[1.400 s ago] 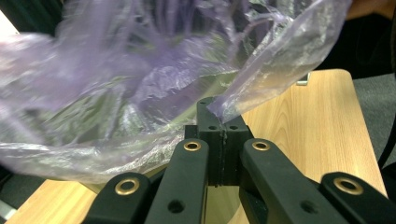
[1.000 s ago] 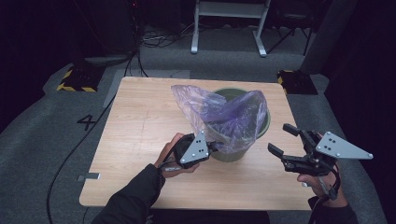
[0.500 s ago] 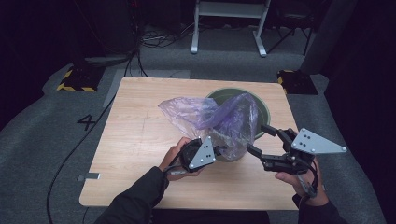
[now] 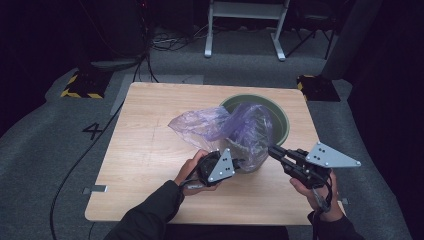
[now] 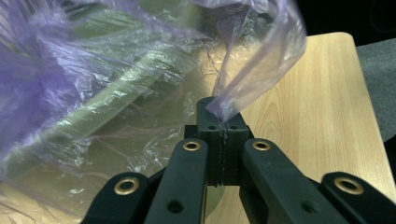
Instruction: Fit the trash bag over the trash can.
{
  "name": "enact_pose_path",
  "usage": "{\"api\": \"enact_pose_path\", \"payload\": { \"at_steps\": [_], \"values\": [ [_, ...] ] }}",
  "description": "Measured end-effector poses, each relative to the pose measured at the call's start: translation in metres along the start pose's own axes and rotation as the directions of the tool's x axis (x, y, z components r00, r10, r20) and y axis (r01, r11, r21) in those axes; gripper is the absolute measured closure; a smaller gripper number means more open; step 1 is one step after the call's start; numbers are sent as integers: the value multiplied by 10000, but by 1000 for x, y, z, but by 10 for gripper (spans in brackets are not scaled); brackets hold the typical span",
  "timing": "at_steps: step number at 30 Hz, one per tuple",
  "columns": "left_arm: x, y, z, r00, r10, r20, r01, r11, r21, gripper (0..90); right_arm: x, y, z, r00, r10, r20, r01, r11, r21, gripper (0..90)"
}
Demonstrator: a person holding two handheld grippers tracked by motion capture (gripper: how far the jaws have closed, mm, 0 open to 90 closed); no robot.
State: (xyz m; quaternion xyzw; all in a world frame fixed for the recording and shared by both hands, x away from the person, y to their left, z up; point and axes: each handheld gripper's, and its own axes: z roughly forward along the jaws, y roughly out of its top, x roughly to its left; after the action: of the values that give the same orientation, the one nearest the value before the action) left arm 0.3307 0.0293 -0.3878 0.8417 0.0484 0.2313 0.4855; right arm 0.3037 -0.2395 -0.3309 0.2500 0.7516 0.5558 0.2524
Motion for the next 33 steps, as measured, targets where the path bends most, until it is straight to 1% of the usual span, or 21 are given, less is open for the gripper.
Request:
{"api": "enact_pose_path", "payload": {
  "at_steps": [1,3,5,7,9,12,15,17,18,19,20,21,22,24,25,27,28,29,30,31,33],
  "values": [
    [-1,-1,0,10000,20,6,-20,10000,-8,836,-1,-2,0,10000,23,-7,-23,10000,36,894],
    [-2,-3,0,10000,-46,-20,46,10000,-3,755,-5,-8,-1,9999,94,36,-94,9999,70,900],
    [-1,-6,-2,10000,-11,98,11,10000,-19,698,-9,-13,-2,9997,211,115,-212,9997,113,900],
    [-1,-9,-6,9998,-200,-19,200,9998,9,596,-13,-18,-3,9992,346,181,-349,9993,163,900],
    [0,-13,-13,9992,-381,118,381,9993,-33,540,-19,-23,-4,9981,512,329,-518,9985,180,900],
    [3,-19,-22,9980,-624,92,623,9980,135,455,-26,-32,-6,9955,809,500,-823,9963,262,900],
    [7,-26,-38,9941,-1074,-133,1074,9942,-44,407,-35,-39,-9,9914,1029,809,-1054,9940,277,900],
    [11,-28,-47,9904,-1306,-455,1298,9913,-192,369,-40,-43,-11,9889,1152,935,-1184,9925,301,900],
    [14,-29,-52,9866,-1431,-779,1416,9896,-249,342,-42,-44,-12,9877,1192,1008,-1229,9919,318,900],
    [18,-29,-58,9783,-1602,-1317,1581,9871,-263,329,-44,-45,-12,9865,1222,1090,-1263,9915,323,900],
    [21,-28,-62,9732,-1714,-1533,1685,9852,-320,316,-47,-47,-13,9845,1287,1188,-1335,9905,340,900],
    [25,-28,-67,9677,-1940,-1610,1875,9807,-548,295,-49,-47,-13,9838,1320,1209,-1370,9900,340,900],
    [31,-28,-73,9585,-2205,-1806,2078,9743,-868,292,-51,-49,-14,9823,1367,1283,-1423,9892,361,900],
    [38,-26,-79,9481,-2358,-2132,2187,9706,-1010,287,-55,-50,-14,9799,1414,1405,-1481,9882,385,900],
    [41,-25,-81,9448,-2375,-2255,2179,9699,-1086,282,-57,-51,-15,9789,1425,1467,-1499,9879,403,900],
    [51,-25,-82,9417,-2057,-2661,1896,9782,-852,273,-61,-52,-16,9764,1476,1576,-1562,9868,436,900],
    [54,-25,-80,9358,-1907,-2965,1770,9815,-727,268,-64,-53,-16,9756,1470,1631,-1563,9866,458,900],
    [58,-27,-78,9250,-1735,-3380,1656,9848,-522,266,-66,-54,-16,9741,1500,1691,-1601,9859,481,900],
    [63,-28,-75,9130,-1649,-3732,1650,9858,-318,265,-68,-55,-16,9720,1535,1777,-1651,9849,525,900],
    [67,-30,-73,9081,-1661,-3843,1688,9853,-270,271,-71,-55,-16,9706,1550,1843,-1679,9842,566,900],
    [77,-31,-71,9047,-1900,-3814,1943,9806,-275,267,-76,-57,-16,9677,1613,1937,-1771,9819,674,900]
  ]
}}
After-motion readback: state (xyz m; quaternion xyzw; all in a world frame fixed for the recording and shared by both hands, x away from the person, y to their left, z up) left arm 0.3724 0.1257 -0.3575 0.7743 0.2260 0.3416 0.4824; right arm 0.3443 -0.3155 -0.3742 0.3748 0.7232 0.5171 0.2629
